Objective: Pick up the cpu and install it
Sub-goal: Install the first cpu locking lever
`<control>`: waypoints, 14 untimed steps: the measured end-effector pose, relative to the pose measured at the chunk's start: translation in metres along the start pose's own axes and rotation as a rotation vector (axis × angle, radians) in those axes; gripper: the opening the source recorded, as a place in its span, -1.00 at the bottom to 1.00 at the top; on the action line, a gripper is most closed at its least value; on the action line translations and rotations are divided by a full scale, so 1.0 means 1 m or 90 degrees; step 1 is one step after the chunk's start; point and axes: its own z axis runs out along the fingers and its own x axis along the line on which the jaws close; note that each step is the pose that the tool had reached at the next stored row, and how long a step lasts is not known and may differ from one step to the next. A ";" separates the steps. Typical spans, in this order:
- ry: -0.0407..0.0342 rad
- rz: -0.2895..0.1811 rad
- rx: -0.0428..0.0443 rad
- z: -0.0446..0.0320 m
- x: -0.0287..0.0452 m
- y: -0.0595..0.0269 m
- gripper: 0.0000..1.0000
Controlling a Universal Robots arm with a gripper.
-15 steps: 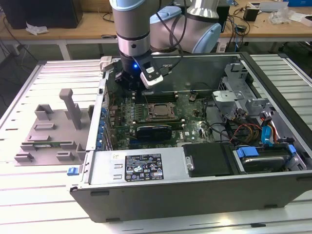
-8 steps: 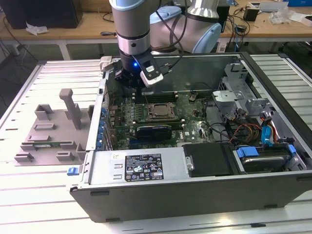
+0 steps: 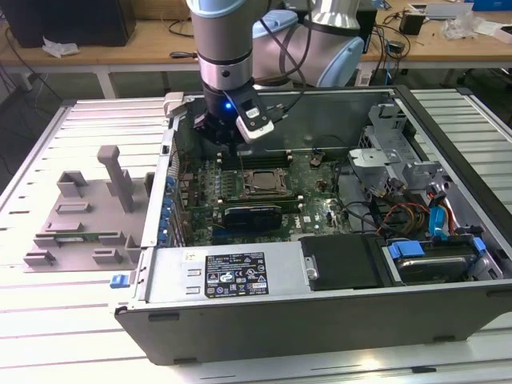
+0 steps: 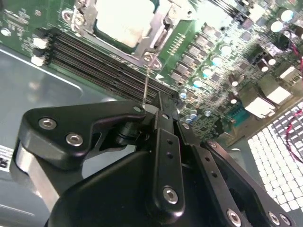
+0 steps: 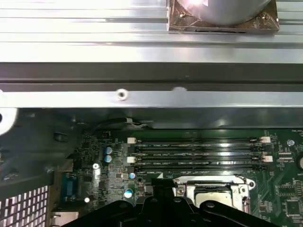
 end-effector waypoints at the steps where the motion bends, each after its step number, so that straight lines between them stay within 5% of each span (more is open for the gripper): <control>1: 0.0000 0.000 0.0000 0.0000 -0.0025 0.0000 -0.79; 5: 0.0001 0.000 0.0000 0.0004 -0.0235 -0.0002 -0.79; 14: -0.0006 0.000 0.0009 0.0035 -0.0239 -0.0007 -0.79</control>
